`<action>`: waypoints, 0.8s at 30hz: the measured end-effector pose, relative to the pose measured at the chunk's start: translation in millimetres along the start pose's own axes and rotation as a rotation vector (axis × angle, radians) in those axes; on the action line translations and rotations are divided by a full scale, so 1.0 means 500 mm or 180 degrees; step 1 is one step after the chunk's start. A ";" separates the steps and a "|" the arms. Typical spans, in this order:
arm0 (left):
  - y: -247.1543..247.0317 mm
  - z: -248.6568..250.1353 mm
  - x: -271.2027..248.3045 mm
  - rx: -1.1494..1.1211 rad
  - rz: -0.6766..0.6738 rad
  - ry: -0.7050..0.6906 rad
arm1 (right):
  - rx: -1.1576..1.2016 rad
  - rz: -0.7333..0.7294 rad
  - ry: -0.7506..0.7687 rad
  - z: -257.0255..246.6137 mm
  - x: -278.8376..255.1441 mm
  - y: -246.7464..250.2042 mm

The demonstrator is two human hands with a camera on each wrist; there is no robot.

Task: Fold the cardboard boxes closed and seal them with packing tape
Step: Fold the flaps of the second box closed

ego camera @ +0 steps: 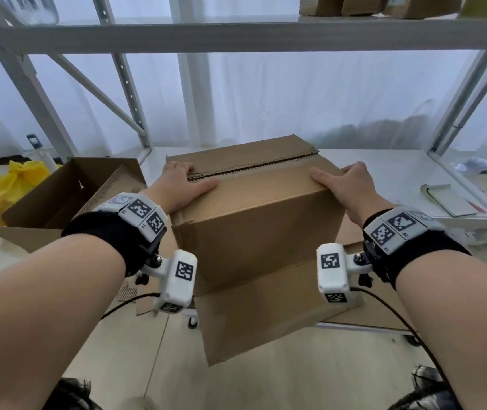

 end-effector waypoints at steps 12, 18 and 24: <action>-0.015 0.000 -0.001 0.0486 -0.0302 -0.0177 | -0.1221 -0.0970 0.0176 -0.002 -0.068 0.034; -0.012 0.004 0.004 0.0705 -0.0302 -0.0205 | -0.1304 -0.1319 0.0023 0.004 -0.044 0.032; -0.022 0.038 0.010 0.1733 -0.0351 0.0010 | -0.1621 -0.1189 0.0184 -0.012 -0.020 0.029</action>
Point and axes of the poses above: each hand's wrist, its own x-axis towards the middle knuckle, its own y-axis out of the back of the hand, z = x × y, the point moved 3 cm from there along x, towards the middle knuckle, and after that the axes turned 6 degrees about x, right-handed, at the moved point
